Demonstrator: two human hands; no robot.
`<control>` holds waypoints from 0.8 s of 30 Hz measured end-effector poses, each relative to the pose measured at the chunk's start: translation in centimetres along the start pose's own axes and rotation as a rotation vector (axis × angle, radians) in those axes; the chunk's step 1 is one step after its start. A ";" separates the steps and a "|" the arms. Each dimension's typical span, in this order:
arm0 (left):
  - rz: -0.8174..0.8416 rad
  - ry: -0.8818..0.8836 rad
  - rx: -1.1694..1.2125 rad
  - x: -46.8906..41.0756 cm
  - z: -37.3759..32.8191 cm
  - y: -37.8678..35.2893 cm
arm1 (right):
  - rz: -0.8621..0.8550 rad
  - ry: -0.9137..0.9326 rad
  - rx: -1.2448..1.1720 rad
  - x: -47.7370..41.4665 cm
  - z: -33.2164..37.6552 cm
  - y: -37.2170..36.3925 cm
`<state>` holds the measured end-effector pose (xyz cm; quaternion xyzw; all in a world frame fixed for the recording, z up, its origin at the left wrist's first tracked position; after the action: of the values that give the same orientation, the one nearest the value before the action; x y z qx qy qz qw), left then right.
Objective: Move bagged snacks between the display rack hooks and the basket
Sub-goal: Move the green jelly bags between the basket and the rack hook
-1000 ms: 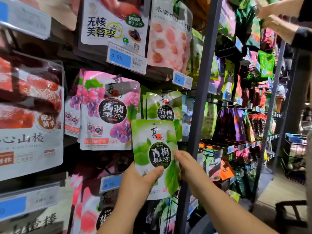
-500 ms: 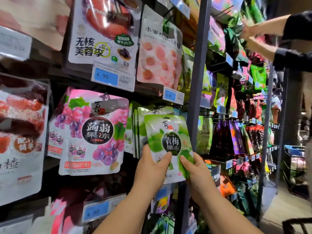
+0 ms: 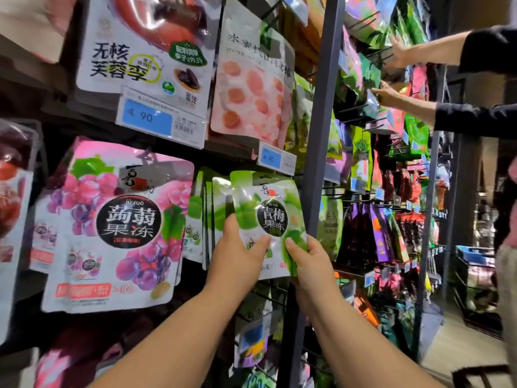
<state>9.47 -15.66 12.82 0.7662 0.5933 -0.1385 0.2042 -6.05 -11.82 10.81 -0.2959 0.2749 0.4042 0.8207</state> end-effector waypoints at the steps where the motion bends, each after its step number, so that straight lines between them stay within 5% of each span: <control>1: -0.004 0.005 -0.010 -0.2 0.1 -0.1 | 0.001 0.002 0.009 -0.2 -0.1 0.0; 8: -0.041 0.038 -0.014 -1.0 0.0 0.0 | 0.010 -0.001 0.099 -1.3 -0.8 -0.5; 14: -0.080 -0.032 -0.122 -0.9 1.5 -0.3 | 0.070 0.116 0.523 -0.4 -2.3 -0.9; 24: -0.114 -0.036 -0.171 -2.0 4.2 0.0 | 0.312 0.009 0.351 1.1 -3.9 -2.2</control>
<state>9.08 -19.33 10.06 0.7083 0.6420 -0.1126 0.2711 -4.42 -15.11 8.01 -0.1043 0.3870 0.4709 0.7859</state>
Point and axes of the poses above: each hand's wrist, its own x-axis away from the middle knuckle, its own y-axis out of the back of the hand, z = x × y, the point moved 5 cm from there along -x, towards the middle knuckle, and after that the axes turned 13 degrees about y, right-handed, at the moved point
